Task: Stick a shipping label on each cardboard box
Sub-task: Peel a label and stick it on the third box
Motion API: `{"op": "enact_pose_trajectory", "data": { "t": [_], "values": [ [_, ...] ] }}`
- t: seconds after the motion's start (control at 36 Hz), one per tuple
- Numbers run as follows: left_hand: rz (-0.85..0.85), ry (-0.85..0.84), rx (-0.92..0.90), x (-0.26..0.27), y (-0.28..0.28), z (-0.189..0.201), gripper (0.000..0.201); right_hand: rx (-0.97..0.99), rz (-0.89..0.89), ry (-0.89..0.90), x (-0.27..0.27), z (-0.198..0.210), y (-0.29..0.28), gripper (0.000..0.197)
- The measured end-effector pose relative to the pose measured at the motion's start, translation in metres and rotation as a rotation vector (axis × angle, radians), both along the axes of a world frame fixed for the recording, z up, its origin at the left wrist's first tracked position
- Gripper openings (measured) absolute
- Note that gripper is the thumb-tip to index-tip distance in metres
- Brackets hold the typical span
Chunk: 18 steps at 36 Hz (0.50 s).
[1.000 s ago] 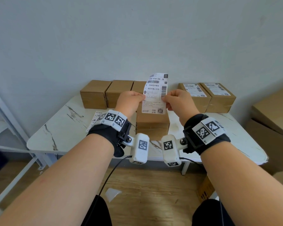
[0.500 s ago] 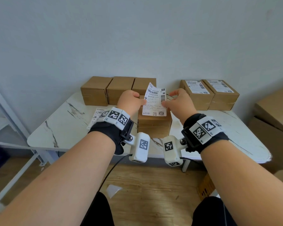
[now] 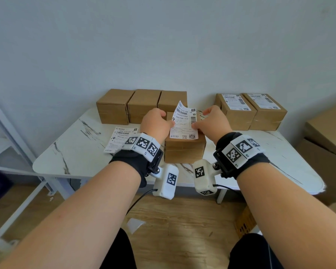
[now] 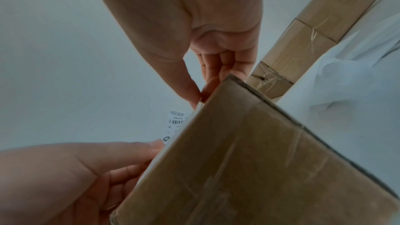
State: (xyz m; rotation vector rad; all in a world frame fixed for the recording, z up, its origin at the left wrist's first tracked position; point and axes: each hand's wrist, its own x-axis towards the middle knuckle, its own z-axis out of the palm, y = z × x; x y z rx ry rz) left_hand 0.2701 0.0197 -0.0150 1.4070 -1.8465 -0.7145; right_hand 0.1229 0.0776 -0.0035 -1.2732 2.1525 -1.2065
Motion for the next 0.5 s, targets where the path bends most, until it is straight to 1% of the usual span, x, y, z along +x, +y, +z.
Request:
{"op": "enact_pose_trajectory", "data": {
  "t": [0.5],
  "values": [
    [0.002,-0.074,-0.047,-0.0025,-0.0011,-0.0039,0.044,0.044,-0.019,0.089,0.0031,0.0001,0.0002,0.048]
  ]
}}
